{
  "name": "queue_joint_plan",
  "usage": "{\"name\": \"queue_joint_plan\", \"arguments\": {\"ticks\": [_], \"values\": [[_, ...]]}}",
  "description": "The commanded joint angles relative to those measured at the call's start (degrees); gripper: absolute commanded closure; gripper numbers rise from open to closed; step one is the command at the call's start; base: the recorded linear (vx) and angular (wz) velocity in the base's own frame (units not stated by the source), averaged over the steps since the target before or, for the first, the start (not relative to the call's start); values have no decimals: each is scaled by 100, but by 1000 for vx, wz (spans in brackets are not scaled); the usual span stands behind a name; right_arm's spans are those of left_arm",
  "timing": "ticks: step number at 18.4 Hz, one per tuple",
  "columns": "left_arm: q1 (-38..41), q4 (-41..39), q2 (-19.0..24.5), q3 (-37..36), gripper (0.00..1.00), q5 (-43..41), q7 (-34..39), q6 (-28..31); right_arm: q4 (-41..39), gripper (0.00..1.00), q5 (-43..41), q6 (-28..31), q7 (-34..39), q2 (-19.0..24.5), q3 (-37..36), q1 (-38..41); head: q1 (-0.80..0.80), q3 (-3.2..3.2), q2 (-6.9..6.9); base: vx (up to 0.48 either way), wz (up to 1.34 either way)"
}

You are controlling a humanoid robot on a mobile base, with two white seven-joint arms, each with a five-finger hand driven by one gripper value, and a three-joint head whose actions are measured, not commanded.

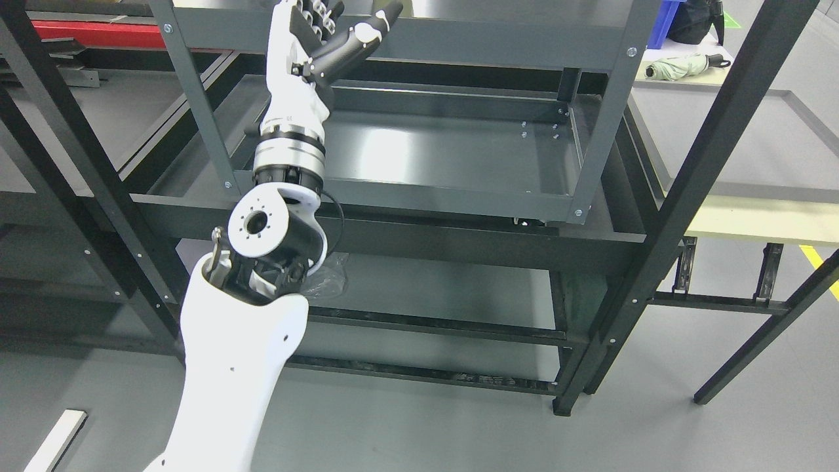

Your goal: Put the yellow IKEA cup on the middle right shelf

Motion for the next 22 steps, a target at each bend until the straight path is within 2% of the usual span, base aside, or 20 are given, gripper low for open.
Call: {"name": "queue_joint_plan", "arguments": {"ticks": [1,4,6,9,11,19,22], "values": [[908,-226,99,-79,1,-256,-8,-220,0,1,-141,-3,-1233,-100,97,61,0,0,0,-15,0],[1620,-42,184,192,1,-265,-244,-211,0,1,-141,-3,-1233,-100,97,61,0,0,0,-5,0],[2007,160,184,509,1,-352,-875,-211,0,1,-141,-3,-1233,-100,97,61,0,0,0,0,0],[2438,573,184,1114,1,-1062,-1807,-203,8,1,-141,-3,-1233,-100,97,61,0,0,0,0,0],[2658,592,158,1396,1,-1135,-2090,-211,0,1,-141,-3,-1233,-100,97,61,0,0,0,0,0],[2694,566,105,2100,1,-1144,-2056,-185,0,1,-141,-3,-1233,-100,97,61,0,0,0,0,0],[2869,566,105,2127,1,-1153,-2056,-211,0,1,-141,-3,-1233,-100,97,61,0,0,0,0,0]]}}
